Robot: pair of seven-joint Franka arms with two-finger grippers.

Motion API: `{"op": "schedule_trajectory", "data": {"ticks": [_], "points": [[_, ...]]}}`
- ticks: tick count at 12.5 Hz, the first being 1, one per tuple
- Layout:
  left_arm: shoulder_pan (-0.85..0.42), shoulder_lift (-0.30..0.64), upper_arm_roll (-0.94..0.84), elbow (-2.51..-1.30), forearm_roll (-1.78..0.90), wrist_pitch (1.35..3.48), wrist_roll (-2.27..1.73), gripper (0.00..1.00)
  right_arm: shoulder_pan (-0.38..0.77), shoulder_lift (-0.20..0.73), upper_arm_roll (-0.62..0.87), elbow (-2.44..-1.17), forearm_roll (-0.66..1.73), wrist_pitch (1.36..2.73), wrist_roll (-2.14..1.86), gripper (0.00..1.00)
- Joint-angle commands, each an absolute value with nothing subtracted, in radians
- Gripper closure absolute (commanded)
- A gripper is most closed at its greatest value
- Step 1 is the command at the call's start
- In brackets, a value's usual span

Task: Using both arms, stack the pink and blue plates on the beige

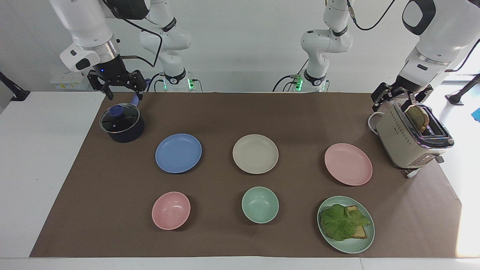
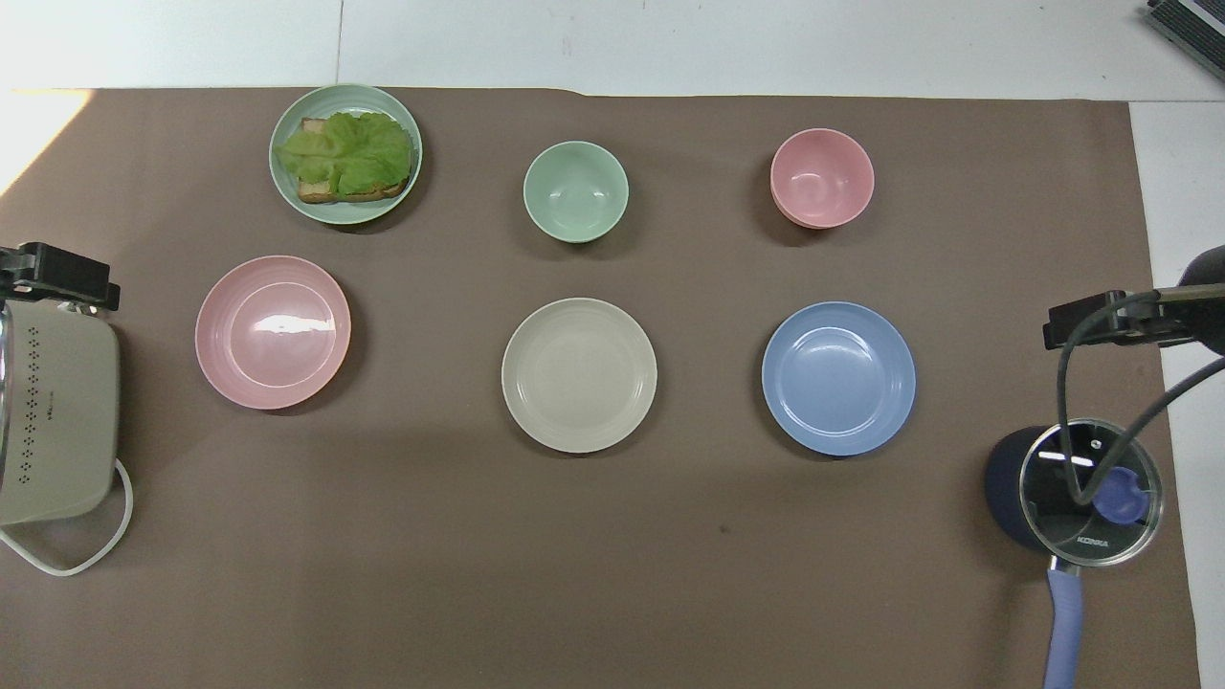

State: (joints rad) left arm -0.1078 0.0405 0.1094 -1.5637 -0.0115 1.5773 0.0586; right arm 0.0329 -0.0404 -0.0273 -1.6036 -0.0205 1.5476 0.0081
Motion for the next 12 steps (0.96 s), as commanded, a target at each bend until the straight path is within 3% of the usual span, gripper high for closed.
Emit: {"op": "schedule_trajectory", "data": {"ticks": [1, 5, 10, 12], "points": [[-0.100, -0.008, 0.109, -1.799, -0.017, 1.753, 0.052, 0.00, 0.023, -0.031, -0.025, -1.586, -0.012, 1.532, -0.011, 0.00], [-0.057, 0.057, 0.109, -1.959, -0.017, 1.968, 0.054, 0.00, 0.023, -0.034, -0.025, -1.589, -0.012, 1.532, -0.012, 0.00], [-0.018, 0.199, 0.109, -1.994, -0.017, 2.152, 0.038, 0.00, 0.023, -0.035, -0.026, -1.594, -0.012, 1.532, -0.012, 0.00], [-0.017, 0.209, 0.107, -2.022, -0.018, 2.196, -0.069, 0.00, 0.023, -0.037, -0.026, -1.595, -0.012, 1.532, -0.012, 0.00]]}}
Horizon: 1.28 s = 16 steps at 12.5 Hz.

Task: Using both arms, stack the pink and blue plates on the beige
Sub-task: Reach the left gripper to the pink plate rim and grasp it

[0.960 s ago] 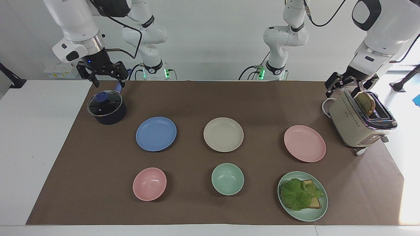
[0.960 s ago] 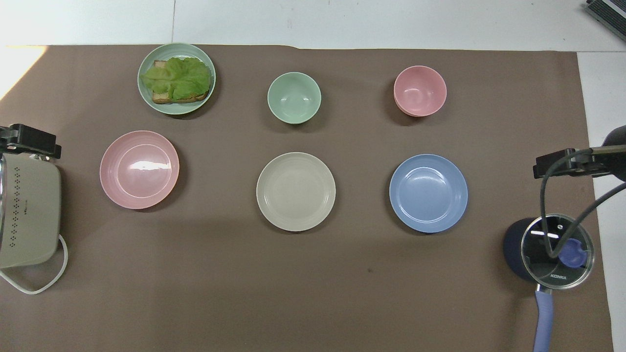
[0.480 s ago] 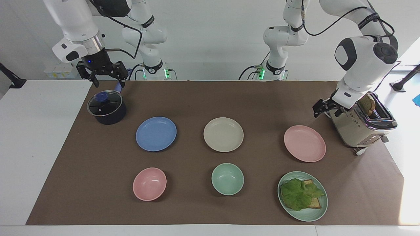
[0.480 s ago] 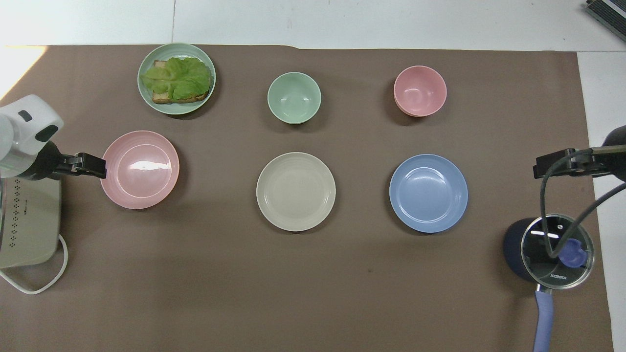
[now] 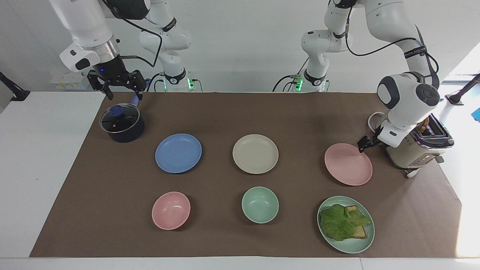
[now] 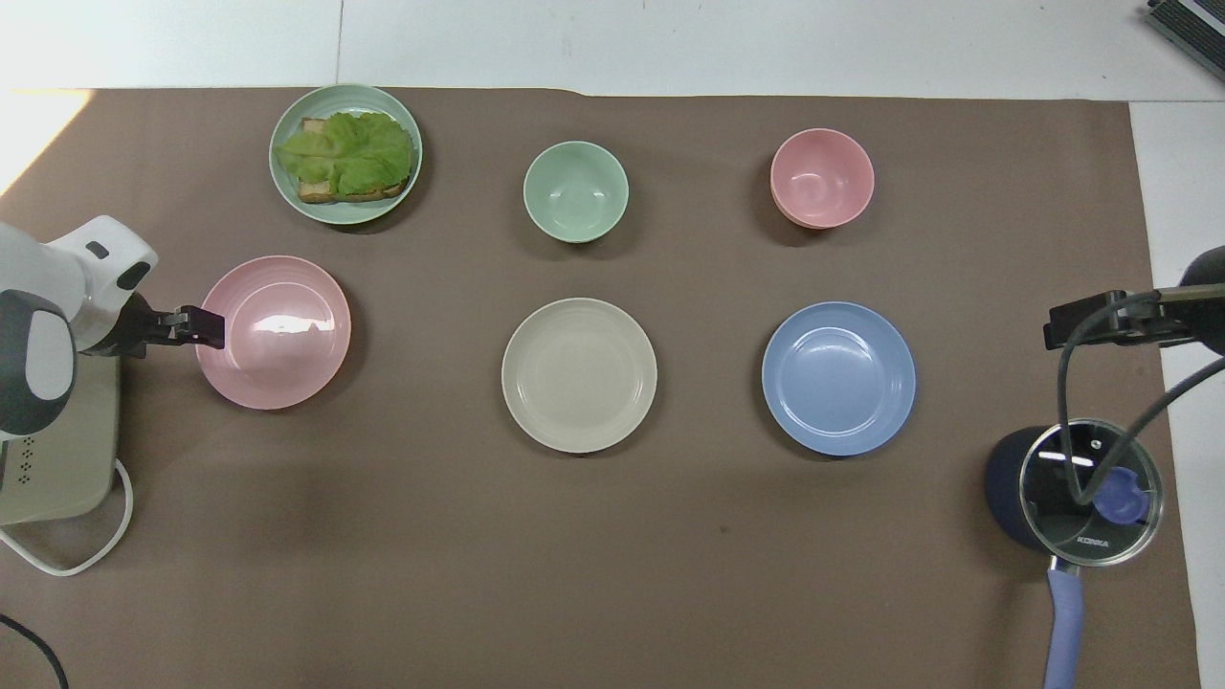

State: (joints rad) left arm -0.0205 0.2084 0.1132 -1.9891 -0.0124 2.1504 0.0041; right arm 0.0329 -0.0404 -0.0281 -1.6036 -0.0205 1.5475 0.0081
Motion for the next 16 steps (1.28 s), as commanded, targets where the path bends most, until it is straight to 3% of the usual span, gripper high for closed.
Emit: {"op": "schedule_trajectory", "data": {"ticks": [1, 3, 5, 6, 7, 11, 16], "points": [[-0.018, 0.215, 0.107, -2.052, -0.023, 2.215, -0.110, 0.00, 0.023, -0.037, -0.026, -1.595, -0.012, 1.531, -0.012, 0.00], [-0.020, 0.210, 0.107, -2.072, -0.025, 2.212, -0.223, 0.00, 0.021, -0.037, -0.026, -1.595, -0.012, 1.532, -0.012, 0.00], [-0.020, 0.209, 0.107, -2.074, -0.025, 2.209, -0.268, 0.66, 0.023, -0.037, -0.026, -1.595, -0.012, 1.532, -0.012, 0.00], [-0.018, 0.209, 0.107, -2.074, -0.025, 2.206, -0.267, 0.90, 0.023, -0.037, -0.026, -1.595, -0.012, 1.532, -0.011, 0.00], [-0.017, 0.209, 0.107, -2.074, -0.025, 2.203, -0.265, 1.00, 0.023, -0.037, -0.026, -1.595, -0.012, 1.532, -0.012, 0.00], [-0.029, 0.212, 0.109, -2.045, -0.023, 2.128, -0.267, 1.00, 0.021, -0.037, -0.026, -1.595, -0.012, 1.532, -0.012, 0.00], [-0.069, 0.181, 0.075, -1.783, -0.040, 1.701, -0.293, 1.00, 0.021, -0.037, -0.026, -1.595, -0.012, 1.532, -0.011, 0.00]]}}
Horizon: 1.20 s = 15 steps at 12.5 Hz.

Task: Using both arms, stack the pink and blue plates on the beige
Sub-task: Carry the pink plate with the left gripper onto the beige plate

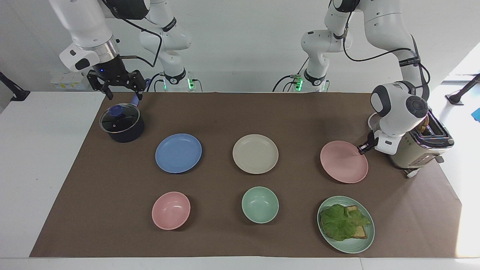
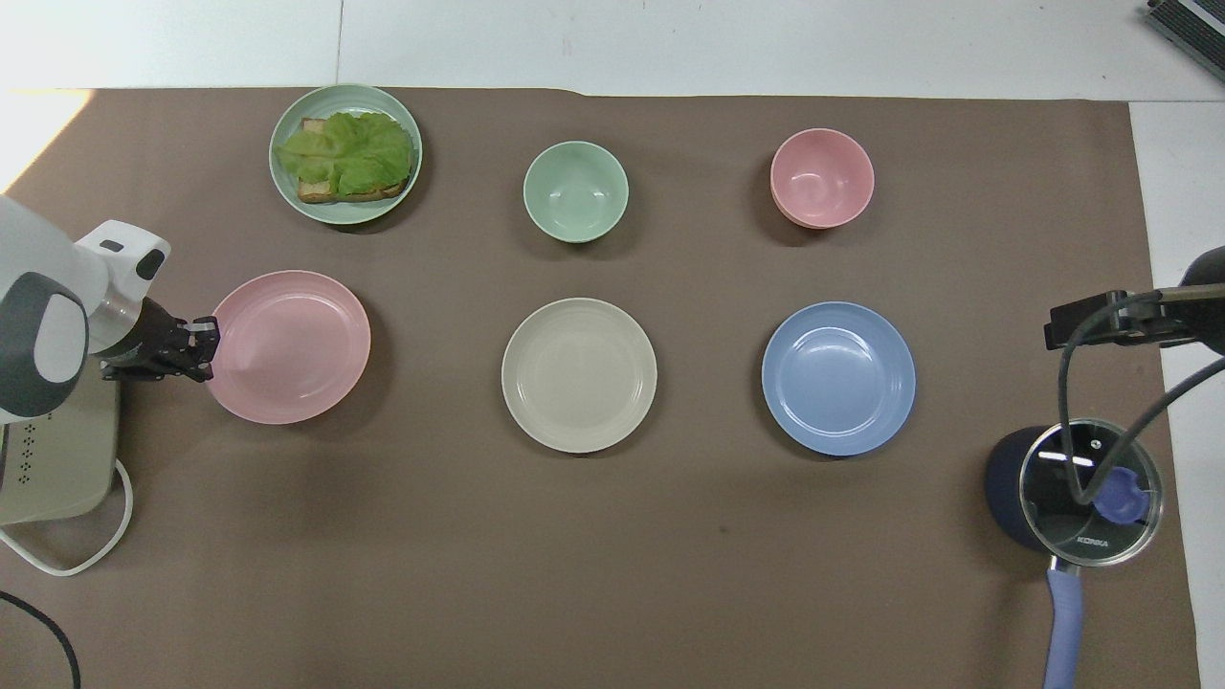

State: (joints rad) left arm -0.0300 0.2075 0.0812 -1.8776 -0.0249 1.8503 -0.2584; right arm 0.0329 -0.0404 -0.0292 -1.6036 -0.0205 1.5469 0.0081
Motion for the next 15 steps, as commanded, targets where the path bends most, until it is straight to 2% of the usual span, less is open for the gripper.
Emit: {"op": "schedule_trajectory", "data": {"ticks": [1, 5, 8, 11, 13, 14, 15], "points": [[-0.098, 0.163, 0.061, -1.763, -0.043, 1.656, -0.320, 1.00, 0.021, -0.037, -0.026, -1.595, -0.012, 1.534, -0.011, 0.00], [-0.311, 0.140, 0.035, -1.789, -0.122, 1.716, -0.494, 1.00, 0.021, -0.037, -0.026, -1.595, -0.012, 1.534, -0.012, 0.00], [-0.449, 0.159, 0.035, -1.864, -0.187, 1.903, -0.500, 1.00, 0.021, -0.037, -0.026, -1.595, -0.012, 1.536, -0.014, 0.00], [-0.498, 0.215, 0.034, -1.939, -0.236, 2.119, -0.492, 1.00, 0.015, -0.037, -0.028, -1.595, -0.014, 1.537, -0.012, 0.00], [-0.503, 0.224, 0.034, -1.950, -0.239, 2.155, -0.483, 1.00, 0.015, -0.038, -0.028, -1.606, -0.014, 1.555, -0.002, 0.00], [-0.505, 0.225, 0.034, -1.947, -0.247, 2.161, -0.492, 0.36, 0.015, -0.047, -0.028, -1.629, -0.012, 1.593, -0.003, 0.00], [-0.505, 0.225, 0.034, -1.947, -0.252, 2.163, -0.485, 0.00, 0.015, -0.060, -0.028, -1.652, -0.012, 1.617, -0.002, 0.00]]}}
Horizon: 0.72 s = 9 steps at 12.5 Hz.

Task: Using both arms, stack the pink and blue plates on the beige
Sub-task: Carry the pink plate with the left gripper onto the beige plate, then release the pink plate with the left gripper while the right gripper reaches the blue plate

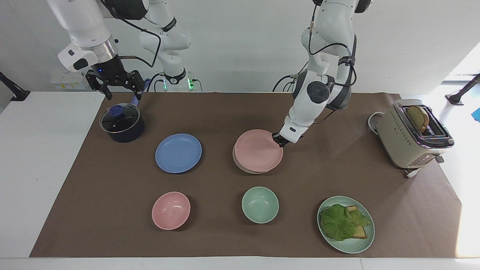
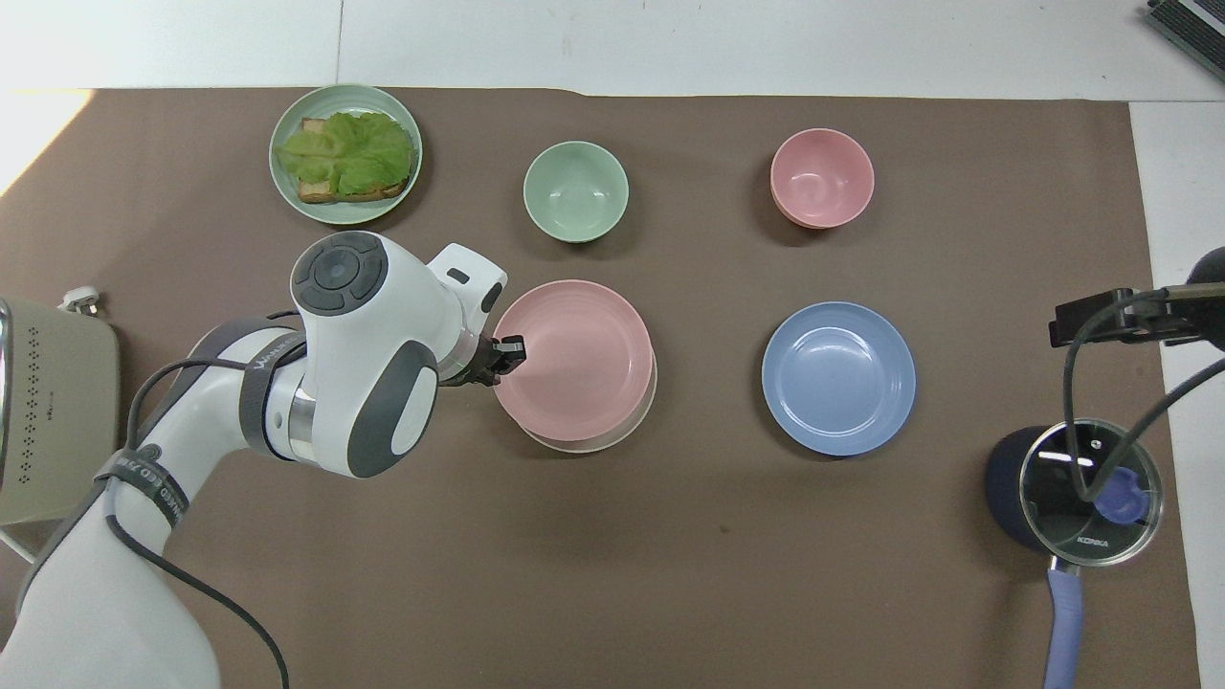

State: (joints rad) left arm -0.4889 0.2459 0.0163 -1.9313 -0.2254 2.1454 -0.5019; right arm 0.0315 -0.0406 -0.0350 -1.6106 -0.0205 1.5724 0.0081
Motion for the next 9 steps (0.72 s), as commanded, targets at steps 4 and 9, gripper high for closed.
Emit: {"op": "schedule_trajectory", "data": {"ticks": [4, 9], "points": [[-0.479, 0.209, 0.047, -1.927, -0.239, 2.084, -0.483, 0.00, 0.003, -0.058, -0.029, -1.750, -0.012, 1.701, -0.005, 0.00], [-0.313, 0.196, 0.052, -1.836, -0.074, 1.993, -0.313, 0.00, 0.002, 0.038, -0.026, -1.885, -0.012, 1.925, -0.014, 0.00]]}}
